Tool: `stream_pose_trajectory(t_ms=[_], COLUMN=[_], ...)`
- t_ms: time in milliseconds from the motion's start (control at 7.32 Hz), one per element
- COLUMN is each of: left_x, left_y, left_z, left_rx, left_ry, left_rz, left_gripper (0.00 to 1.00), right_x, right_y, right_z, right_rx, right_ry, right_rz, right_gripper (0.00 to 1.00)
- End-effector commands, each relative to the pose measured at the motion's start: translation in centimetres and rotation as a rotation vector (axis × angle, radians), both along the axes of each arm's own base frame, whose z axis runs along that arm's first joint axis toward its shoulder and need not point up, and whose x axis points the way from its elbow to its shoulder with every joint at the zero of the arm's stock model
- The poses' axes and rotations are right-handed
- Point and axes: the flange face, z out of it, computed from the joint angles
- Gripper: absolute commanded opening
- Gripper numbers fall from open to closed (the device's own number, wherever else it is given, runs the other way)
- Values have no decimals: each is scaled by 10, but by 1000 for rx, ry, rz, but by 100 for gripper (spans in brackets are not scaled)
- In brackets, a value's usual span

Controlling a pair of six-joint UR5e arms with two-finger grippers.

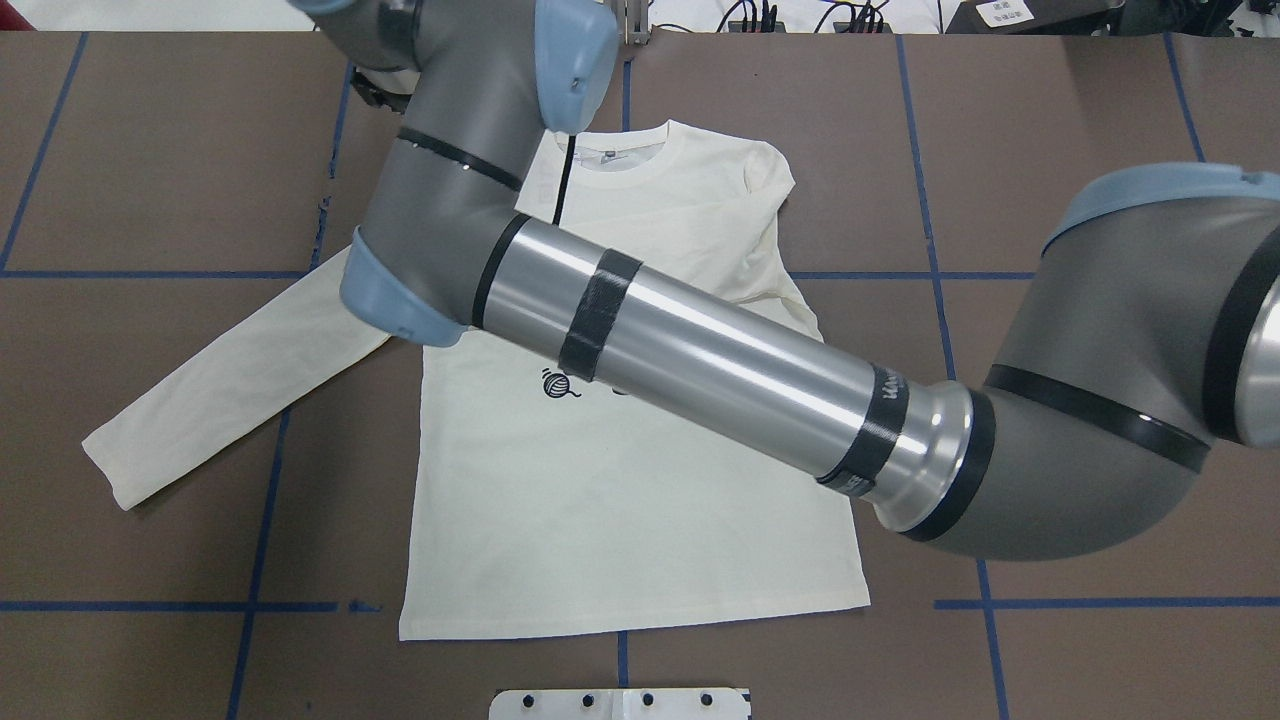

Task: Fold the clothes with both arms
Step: 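Carry the sleeve across the shirt body and lay it down with the right gripper, then release the sleeve and withdraw the right gripper while the left gripper grasps the other cuff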

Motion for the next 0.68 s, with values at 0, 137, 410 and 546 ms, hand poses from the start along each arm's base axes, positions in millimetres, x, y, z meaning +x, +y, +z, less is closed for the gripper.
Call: stream_pose_trajectory(t_ms=[0, 137, 410, 546], left_x=[66, 78, 122, 145], left_y=[29, 55, 92, 101], left_z=[-2, 8, 18, 26], left_rx=[-61, -32, -59, -64], left_ry=[130, 150, 199, 167], left_rz=[101, 63, 10, 14], left_gripper=[99, 99, 99, 99], right_x=[89, 122, 220, 271], right_y=[-30, -39, -32, -30], right_z=[65, 107, 199, 250], right_rx=[39, 69, 183, 217], right_ry=[46, 50, 64, 54], right_rz=[-139, -217, -323, -418], right_gripper=[100, 100, 100, 100])
